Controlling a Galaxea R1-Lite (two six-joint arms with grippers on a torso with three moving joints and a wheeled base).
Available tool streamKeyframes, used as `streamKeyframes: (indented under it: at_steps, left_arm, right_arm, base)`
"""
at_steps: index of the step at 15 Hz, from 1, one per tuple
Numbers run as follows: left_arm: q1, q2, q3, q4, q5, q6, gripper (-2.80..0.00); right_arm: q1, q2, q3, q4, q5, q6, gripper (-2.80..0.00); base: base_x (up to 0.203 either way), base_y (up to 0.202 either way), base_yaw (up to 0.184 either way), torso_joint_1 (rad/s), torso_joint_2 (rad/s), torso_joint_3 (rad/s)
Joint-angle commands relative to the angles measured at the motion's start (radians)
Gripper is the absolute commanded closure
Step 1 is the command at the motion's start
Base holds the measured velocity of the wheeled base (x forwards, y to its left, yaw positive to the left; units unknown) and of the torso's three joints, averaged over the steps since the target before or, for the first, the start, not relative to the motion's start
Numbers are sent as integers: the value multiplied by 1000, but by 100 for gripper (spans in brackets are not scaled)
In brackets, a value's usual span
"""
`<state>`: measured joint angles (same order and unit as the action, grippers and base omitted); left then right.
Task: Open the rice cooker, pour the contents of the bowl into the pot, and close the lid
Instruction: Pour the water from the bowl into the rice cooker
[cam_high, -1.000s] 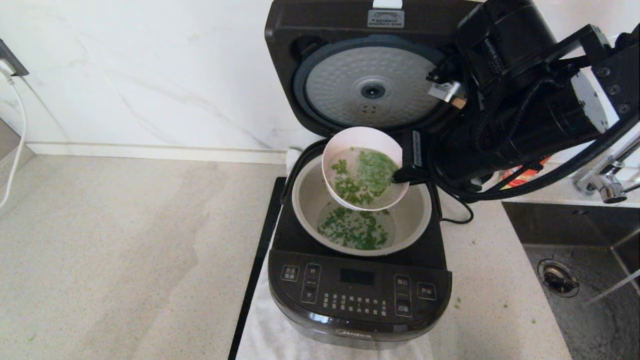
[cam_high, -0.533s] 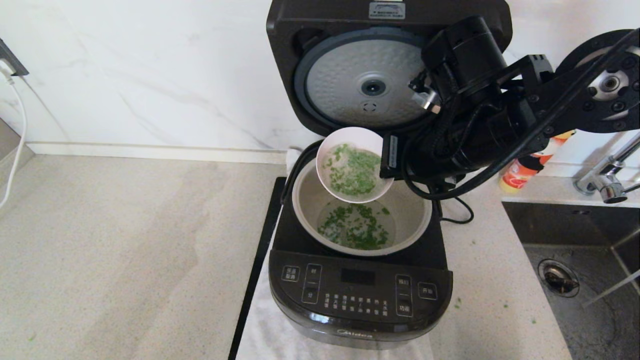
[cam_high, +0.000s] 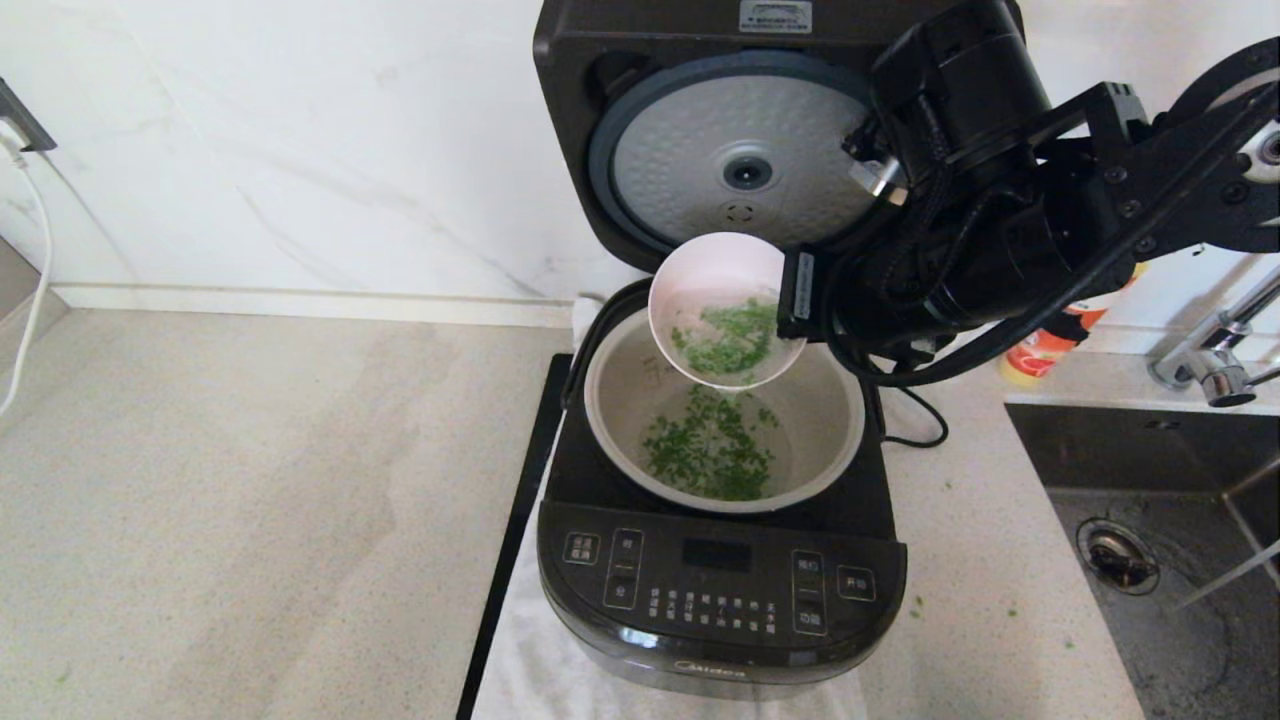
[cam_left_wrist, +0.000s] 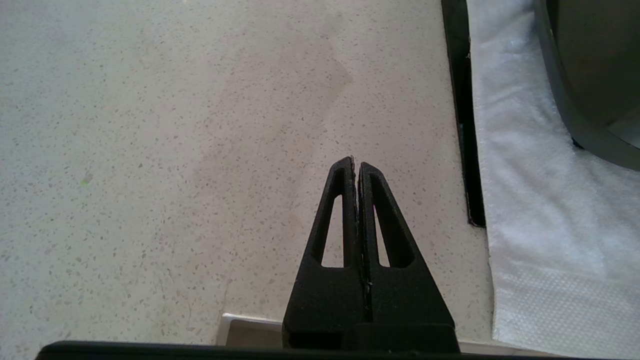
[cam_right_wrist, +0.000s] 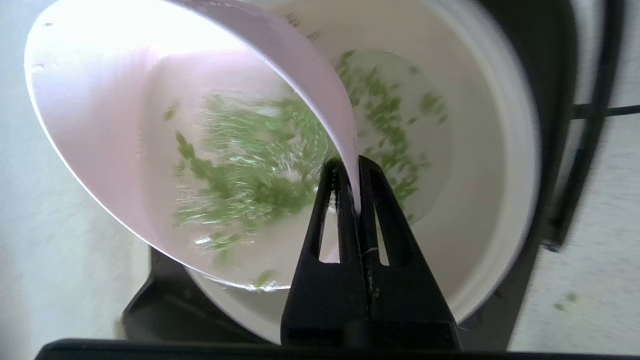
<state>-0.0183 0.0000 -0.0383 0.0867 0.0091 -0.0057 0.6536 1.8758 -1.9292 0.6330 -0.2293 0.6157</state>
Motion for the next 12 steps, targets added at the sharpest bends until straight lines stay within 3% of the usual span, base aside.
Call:
streamKeyframes:
  at_steps: [1, 5, 12]
  left_arm:
    - [0, -3, 1, 1, 0, 0, 0]
    - [0, -2, 0, 1, 1, 0, 0]
    - [0, -3, 0, 1, 1, 0, 0]
  right_arm:
    - [24, -33, 24, 1, -67, 0, 0]
    - [88, -74, 142, -65, -185, -17, 0]
    - [117, -125, 469, -550, -390, -251, 0]
  base:
    - [0, 0, 0, 0, 0, 0]
    - [0, 0, 0, 0, 0, 0]
    - [0, 0, 0, 0, 0, 0]
